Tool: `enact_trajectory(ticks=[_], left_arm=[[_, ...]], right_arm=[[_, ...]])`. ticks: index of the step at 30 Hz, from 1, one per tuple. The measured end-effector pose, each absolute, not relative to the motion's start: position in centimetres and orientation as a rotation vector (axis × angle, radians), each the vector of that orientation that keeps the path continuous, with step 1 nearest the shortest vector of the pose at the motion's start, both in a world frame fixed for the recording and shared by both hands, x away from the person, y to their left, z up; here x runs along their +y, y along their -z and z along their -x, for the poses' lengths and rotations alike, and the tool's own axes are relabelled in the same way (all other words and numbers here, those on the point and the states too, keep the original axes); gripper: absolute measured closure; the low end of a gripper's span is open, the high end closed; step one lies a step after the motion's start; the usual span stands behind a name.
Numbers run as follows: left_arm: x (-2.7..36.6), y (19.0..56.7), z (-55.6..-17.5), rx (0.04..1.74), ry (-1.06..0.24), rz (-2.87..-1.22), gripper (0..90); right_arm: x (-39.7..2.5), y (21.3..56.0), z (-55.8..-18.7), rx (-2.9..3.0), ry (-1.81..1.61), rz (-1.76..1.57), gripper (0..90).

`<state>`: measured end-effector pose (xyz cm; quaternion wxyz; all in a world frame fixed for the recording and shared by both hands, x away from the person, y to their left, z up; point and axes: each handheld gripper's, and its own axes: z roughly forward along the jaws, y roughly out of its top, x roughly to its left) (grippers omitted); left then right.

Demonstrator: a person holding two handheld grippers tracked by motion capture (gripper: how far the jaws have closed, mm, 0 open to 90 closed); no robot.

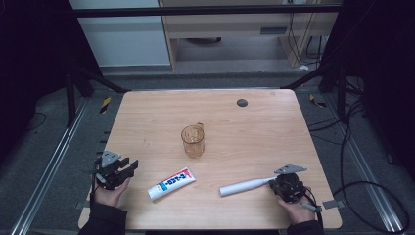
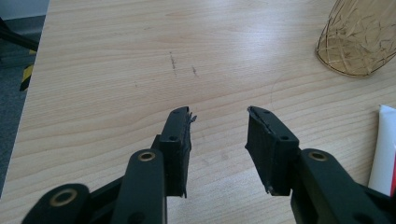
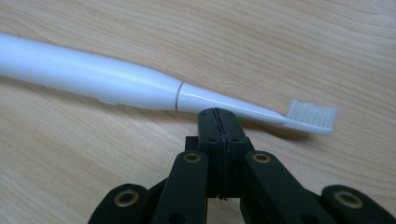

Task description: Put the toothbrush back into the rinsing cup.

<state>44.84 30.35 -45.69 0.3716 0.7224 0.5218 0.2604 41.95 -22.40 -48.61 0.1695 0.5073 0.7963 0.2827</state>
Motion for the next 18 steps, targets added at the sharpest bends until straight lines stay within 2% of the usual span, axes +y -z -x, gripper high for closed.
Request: enact_trajectory(ticks=[18], left_arm=[[30.3, 45.7, -44.9, 1.340, -0.671, -1.853, 59.4]], right_arm=[[-22.7, 48.4, -43.1, 2.193, -0.840, -1.464, 90.0]])
